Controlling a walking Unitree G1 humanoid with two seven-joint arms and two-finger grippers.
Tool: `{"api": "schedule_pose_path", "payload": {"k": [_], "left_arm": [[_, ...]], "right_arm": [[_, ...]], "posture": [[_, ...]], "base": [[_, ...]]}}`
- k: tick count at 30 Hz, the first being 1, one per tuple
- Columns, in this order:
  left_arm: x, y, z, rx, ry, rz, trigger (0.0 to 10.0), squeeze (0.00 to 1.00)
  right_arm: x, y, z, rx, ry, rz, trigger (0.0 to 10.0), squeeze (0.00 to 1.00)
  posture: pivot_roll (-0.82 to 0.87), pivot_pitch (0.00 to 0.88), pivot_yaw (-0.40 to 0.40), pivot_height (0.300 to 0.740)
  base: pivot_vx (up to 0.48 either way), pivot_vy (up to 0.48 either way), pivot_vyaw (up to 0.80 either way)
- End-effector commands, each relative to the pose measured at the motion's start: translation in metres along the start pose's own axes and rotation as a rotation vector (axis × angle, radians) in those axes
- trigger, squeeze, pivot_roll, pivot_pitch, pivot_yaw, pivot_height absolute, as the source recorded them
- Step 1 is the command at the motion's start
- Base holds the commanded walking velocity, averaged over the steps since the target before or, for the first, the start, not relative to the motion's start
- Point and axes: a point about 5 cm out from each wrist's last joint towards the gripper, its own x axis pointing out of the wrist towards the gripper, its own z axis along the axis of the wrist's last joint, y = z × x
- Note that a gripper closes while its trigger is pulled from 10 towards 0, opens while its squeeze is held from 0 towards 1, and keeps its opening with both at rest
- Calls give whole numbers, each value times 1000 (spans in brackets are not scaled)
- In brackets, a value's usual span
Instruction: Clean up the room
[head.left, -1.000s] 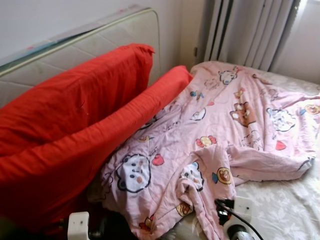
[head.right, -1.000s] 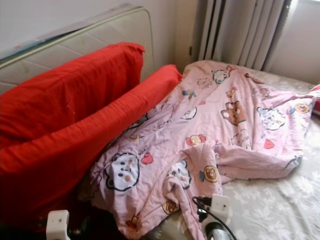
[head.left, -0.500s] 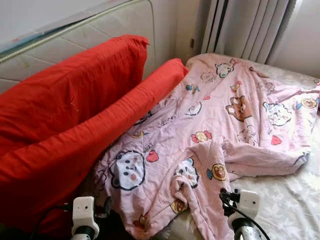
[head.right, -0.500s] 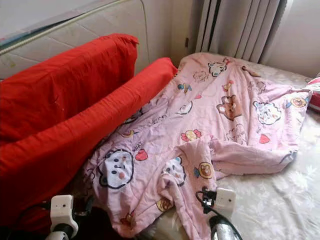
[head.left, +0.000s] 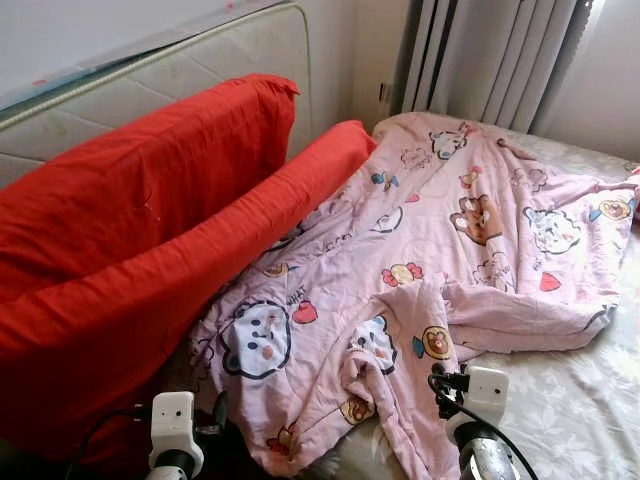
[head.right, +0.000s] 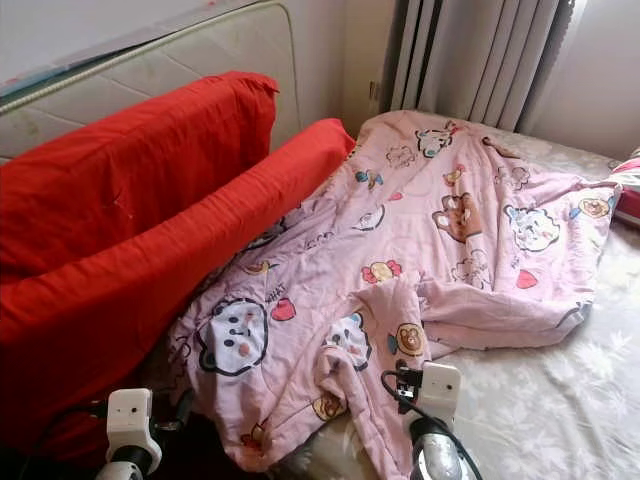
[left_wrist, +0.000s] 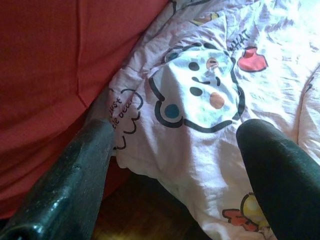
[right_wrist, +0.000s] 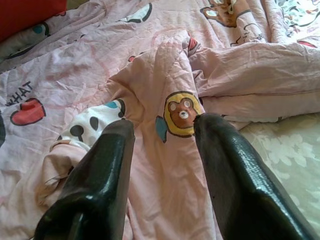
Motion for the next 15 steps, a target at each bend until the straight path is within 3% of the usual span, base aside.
{"api": "schedule_pose_path", "payload": {"k": [1,10,15], "left_arm": [[-6,2,-8,-13,36,10,10000,0],[-7,2,-9,-7,40,6,10000,0],[-7,3,-9,-4,43,4,10000,0]], "right_arm": [[-4,-1,-5,11,19,-20,10000,0],[0,3,-6,22,58,-31,10000,0],[0,4,-7,24,62,-31,10000,0]], "posture": [[45,153,15,693],[49,158,17,693],[50,168,19,668]], "base": [[0,0,0],[0,0,0],[0,0,0]]}}
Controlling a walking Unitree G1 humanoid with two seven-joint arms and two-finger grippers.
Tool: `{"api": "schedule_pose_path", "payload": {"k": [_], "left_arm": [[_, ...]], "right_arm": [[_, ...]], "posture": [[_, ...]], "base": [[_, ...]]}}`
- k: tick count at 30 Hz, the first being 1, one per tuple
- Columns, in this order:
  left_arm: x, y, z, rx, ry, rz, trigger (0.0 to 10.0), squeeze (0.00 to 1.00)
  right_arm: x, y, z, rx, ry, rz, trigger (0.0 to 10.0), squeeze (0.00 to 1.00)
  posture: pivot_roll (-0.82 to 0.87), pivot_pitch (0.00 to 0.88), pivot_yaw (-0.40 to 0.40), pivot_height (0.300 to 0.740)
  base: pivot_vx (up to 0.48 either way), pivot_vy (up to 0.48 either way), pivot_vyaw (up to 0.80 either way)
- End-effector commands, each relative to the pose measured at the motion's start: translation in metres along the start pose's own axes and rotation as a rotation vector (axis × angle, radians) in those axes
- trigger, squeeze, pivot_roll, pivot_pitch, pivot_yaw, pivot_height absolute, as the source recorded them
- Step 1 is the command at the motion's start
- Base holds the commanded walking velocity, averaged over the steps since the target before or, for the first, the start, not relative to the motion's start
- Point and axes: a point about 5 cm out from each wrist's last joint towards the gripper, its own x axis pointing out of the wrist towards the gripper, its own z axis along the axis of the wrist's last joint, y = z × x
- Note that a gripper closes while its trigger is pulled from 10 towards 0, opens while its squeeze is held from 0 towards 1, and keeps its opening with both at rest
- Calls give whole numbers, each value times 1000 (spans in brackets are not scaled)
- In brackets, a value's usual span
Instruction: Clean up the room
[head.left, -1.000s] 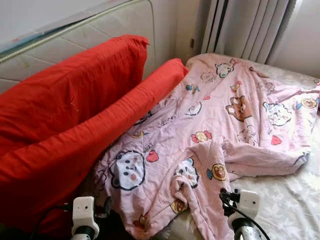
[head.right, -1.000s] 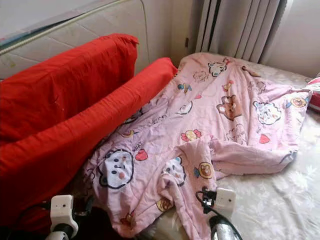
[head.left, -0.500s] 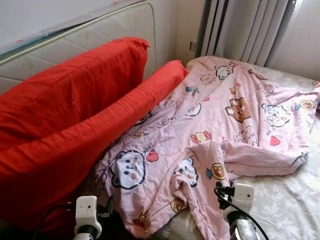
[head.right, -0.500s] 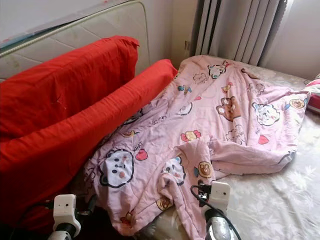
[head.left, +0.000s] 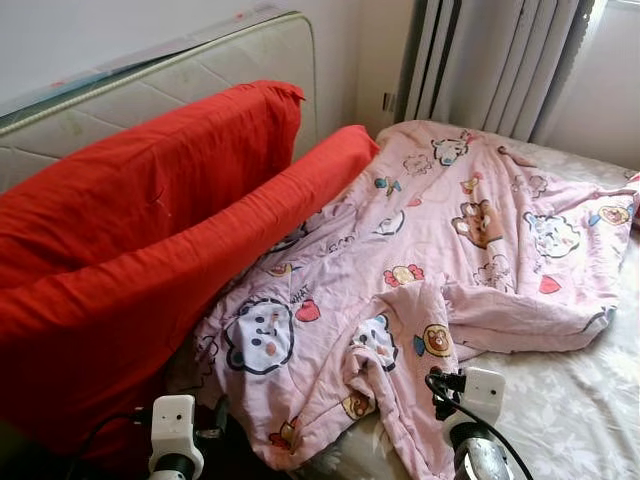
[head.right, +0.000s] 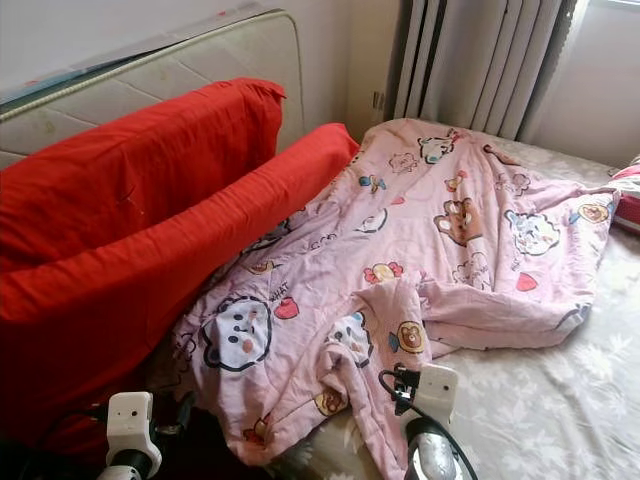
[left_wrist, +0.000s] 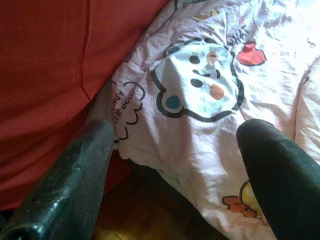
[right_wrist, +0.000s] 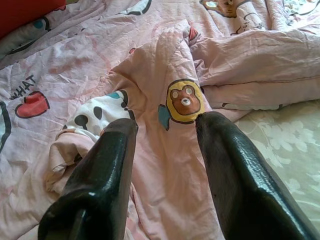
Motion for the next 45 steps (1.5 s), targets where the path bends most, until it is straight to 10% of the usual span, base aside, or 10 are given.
{"api": "schedule_pose_path", "payload": {"k": [1,45], "left_arm": [[-5,4,-6,-7,26,13,10000,0],[-5,7,-7,14,53,-2,10000,0]], "right_arm": [[-2,1,-5,3,27,-5,10000,0],[16,-14,4,12,163,-172,10000,0]], "posture": [[50,168,19,663],[75,190,31,638]], "base": [[0,0,0],[0,0,-37]]}}
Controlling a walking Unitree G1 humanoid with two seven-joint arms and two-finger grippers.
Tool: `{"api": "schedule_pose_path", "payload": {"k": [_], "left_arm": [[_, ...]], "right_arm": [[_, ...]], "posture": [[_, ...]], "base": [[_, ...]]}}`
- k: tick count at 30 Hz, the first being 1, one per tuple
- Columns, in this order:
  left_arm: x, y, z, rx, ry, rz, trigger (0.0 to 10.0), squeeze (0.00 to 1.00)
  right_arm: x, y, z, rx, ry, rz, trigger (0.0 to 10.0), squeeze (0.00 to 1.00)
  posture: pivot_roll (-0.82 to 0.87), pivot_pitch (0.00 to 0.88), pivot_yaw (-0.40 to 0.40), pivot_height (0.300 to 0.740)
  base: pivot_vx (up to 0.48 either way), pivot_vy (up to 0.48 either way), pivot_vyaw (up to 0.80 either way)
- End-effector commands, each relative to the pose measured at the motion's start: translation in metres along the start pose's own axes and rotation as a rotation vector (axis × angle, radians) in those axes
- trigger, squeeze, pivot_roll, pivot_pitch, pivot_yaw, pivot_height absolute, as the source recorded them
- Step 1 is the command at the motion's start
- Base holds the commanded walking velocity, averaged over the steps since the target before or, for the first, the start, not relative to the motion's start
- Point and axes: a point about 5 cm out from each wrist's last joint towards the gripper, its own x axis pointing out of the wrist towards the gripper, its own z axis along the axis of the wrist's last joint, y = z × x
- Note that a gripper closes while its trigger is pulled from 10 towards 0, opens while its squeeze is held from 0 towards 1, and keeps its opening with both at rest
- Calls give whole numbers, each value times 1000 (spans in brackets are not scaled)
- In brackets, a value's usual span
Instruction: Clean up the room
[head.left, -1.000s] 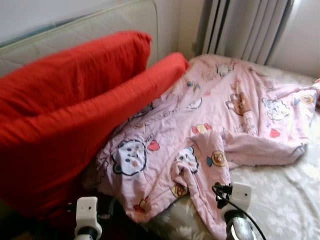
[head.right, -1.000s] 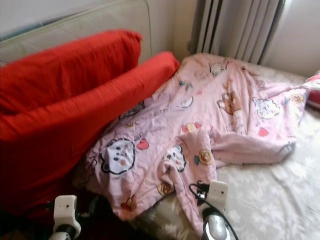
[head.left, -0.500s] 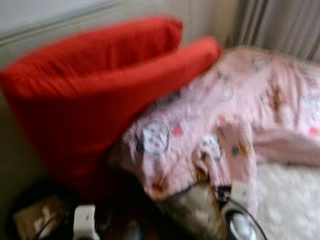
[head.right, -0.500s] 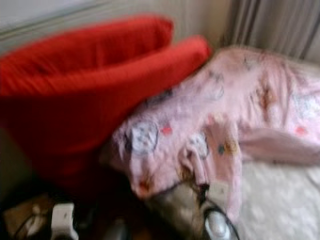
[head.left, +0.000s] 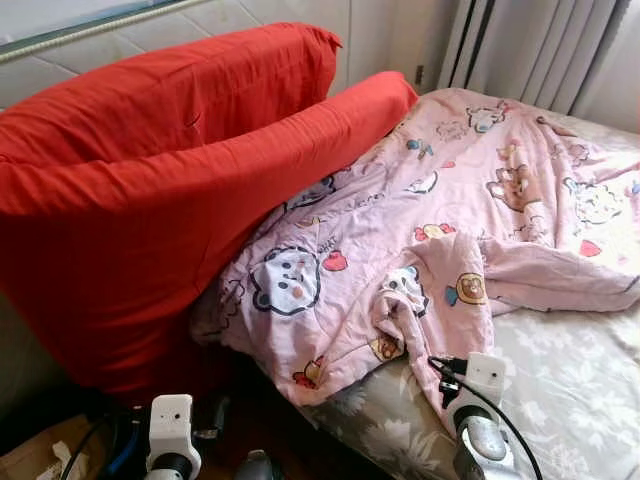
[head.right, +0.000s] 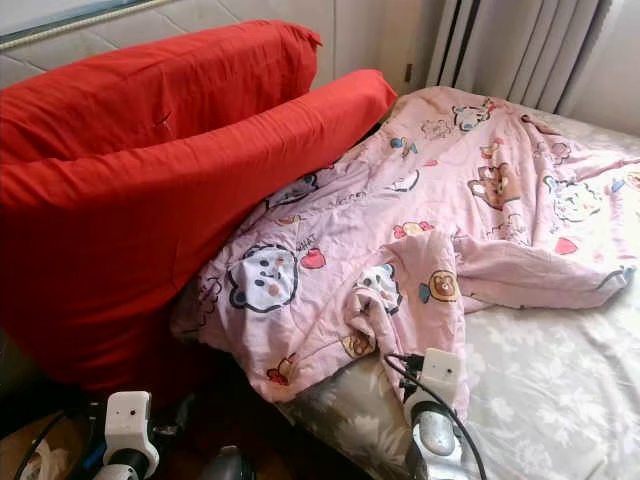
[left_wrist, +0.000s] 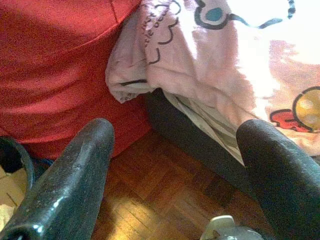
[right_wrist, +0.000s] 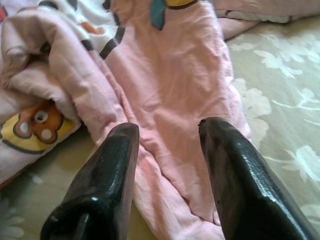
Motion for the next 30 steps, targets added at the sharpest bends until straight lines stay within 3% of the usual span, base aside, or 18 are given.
{"api": "schedule_pose_path", "payload": {"k": [1,9,17,24,30], "left_arm": [[-4,2,-6,0,33,-1,10000,0],[-2,2,-4,6,30,-8,10000,0],[-1,1,-4,41,32,-21,10000,0],[-1,0,-4,39,35,-24,10000,0],[-1,-1,-5,34,39,-28,10000,0]], "right_arm": [[-2,-6,-8,15,34,-21,10000,0],[-3,1,-6,44,7,14,10000,0],[-4,5,-8,24,14,43,10000,0],[-4,5,-8,28,13,47,10000,0],[-4,-1,-14,-17,61,22,10000,0]], "posture": [[75,190,32,638],[77,198,35,638],[77,200,35,638],[78,201,34,638],[80,199,32,638]], "base": [[0,0,-688],[0,0,-750],[0,0,0],[0,-239,0],[0,0,0]]}}
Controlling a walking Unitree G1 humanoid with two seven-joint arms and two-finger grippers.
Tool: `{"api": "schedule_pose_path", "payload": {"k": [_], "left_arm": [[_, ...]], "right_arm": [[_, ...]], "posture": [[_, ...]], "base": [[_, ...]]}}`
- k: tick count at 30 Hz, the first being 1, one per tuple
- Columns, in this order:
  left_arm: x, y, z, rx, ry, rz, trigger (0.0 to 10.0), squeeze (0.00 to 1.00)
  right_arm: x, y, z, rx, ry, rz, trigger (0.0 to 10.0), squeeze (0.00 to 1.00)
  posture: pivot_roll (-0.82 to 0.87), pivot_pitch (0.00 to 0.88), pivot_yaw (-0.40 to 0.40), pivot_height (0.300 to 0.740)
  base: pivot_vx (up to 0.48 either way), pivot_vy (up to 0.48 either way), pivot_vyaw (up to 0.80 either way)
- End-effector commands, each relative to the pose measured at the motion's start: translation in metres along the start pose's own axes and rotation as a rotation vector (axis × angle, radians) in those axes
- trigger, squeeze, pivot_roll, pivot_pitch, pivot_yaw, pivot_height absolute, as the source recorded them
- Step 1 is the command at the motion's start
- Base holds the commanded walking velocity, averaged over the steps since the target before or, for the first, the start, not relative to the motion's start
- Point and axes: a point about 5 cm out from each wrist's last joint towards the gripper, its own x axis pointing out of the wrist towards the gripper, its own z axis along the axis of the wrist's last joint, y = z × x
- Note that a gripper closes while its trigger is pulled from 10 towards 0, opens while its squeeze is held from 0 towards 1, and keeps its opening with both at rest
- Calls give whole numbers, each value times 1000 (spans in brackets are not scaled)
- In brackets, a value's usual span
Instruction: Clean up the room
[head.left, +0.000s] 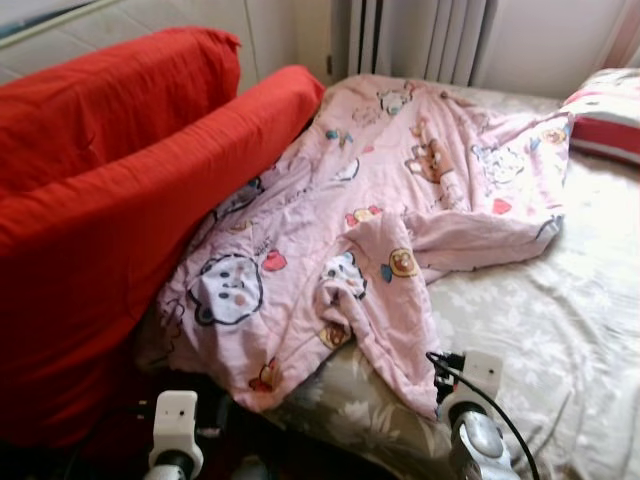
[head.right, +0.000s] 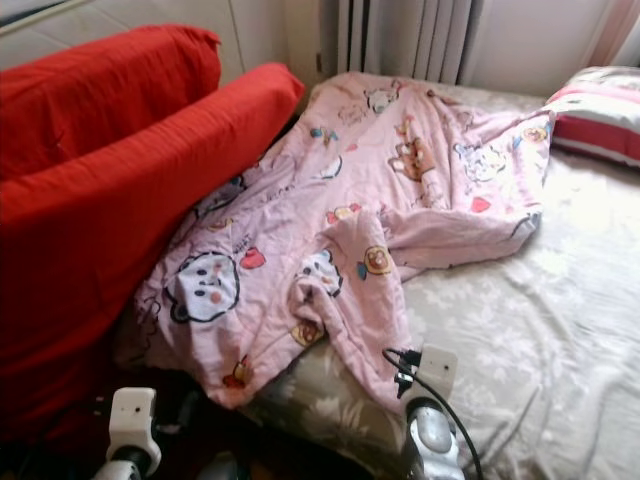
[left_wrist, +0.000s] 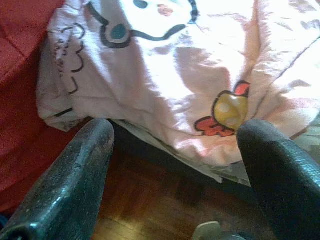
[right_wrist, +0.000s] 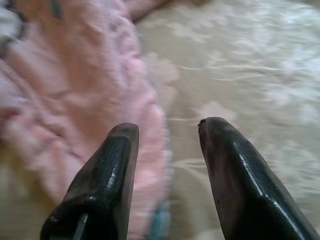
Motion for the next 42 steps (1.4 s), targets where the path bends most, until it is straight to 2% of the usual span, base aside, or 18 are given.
{"api": "schedule_pose_path", "payload": {"k": [1,11,15,22,28,37,42], "left_arm": [[-6,5,-8,9,36,6,10000,0],[-4,3,-7,2,38,1,10000,0],[-3,3,-6,2,34,-2,10000,0],[-3,4,-5,4,30,0,10000,0],[-1,4,-2,2,22,-2,10000,0],[-3,2,-4,-2,20,-3,10000,0],[-5,3,-5,-2,22,2,10000,0]], "right_arm": [[-4,0,-14,-24,70,-2,10000,0],[-4,9,-11,-108,42,106,10000,0],[-5,9,-16,-155,81,96,10000,0],[-5,10,-14,-130,62,125,10000,0],[-2,18,-2,-110,-9,178,10000,0],[-4,15,-3,-112,-24,162,10000,0],[-5,14,-7,-115,-10,152,10000,0]], "posture": [[80,198,33,638],[74,184,35,638],[76,179,35,638],[80,177,36,638],[76,178,38,638],[80,204,36,586],[85,209,35,586]], "base": [[0,0,0],[0,0,0],[0,0,0],[0,0,0],[0,0,0],[0,0,0],[0,0,0]]}}
